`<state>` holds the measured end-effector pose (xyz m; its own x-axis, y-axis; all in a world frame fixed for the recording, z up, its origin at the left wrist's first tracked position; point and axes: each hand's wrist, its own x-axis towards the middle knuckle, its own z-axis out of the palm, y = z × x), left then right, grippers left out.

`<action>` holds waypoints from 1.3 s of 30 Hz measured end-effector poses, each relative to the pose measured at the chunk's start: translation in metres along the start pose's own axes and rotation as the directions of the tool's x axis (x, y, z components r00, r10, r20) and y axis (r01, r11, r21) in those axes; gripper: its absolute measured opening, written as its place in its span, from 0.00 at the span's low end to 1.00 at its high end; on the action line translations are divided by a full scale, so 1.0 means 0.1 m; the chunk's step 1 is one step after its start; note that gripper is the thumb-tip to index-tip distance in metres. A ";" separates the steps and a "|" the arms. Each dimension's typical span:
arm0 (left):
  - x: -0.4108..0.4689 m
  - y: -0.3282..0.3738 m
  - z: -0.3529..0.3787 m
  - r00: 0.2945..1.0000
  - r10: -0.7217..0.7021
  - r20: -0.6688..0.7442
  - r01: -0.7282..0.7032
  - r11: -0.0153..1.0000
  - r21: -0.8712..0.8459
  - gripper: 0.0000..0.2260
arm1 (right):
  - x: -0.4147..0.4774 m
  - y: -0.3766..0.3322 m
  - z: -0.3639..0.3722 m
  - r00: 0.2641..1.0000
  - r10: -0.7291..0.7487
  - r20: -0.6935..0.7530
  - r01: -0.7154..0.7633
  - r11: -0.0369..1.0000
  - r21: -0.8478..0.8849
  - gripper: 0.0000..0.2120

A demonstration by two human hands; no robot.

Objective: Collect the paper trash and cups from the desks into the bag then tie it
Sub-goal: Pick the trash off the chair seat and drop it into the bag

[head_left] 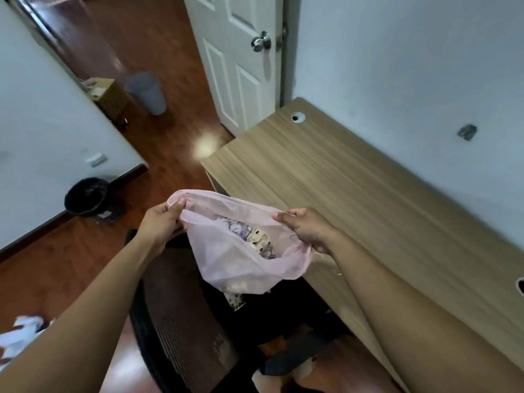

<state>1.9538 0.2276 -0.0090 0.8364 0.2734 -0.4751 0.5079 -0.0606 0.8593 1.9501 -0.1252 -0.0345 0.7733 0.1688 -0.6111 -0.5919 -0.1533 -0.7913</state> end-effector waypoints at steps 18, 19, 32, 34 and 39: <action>0.79 -1.04 -0.37 0.885 0.420 0.199 -0.434 0.593 0.678 0.12 | 0.93 0.77 1.14 0.969 0.101 -0.225 -0.106 0.994 -0.010 0.15; 0.79 -1.05 -0.38 0.870 0.437 0.228 -0.464 0.570 0.677 0.10 | 0.96 0.78 1.16 0.968 0.099 -0.230 -0.106 0.994 -0.016 0.15; 0.90 -1.16 -0.61 0.799 0.505 0.328 -0.570 0.458 0.682 0.11 | 1.01 0.79 1.24 0.977 0.083 -0.195 -0.072 0.995 0.064 0.15; 0.90 -1.20 -0.65 0.799 0.514 0.314 -0.562 0.449 0.695 0.08 | 1.02 0.80 1.22 0.979 0.098 -0.177 -0.077 0.989 0.126 0.15; 0.98 -1.38 -0.74 0.871 0.457 0.181 -0.425 0.515 0.745 0.07 | 1.11 0.83 1.22 0.972 0.148 -0.180 -0.094 0.956 0.279 0.14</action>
<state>1.9503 0.3343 -0.1601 0.9978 0.0365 -0.0549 0.0593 -0.8623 0.5030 1.9589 -0.0007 -0.1699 0.7052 -0.0336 -0.7083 -0.7018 0.1093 -0.7039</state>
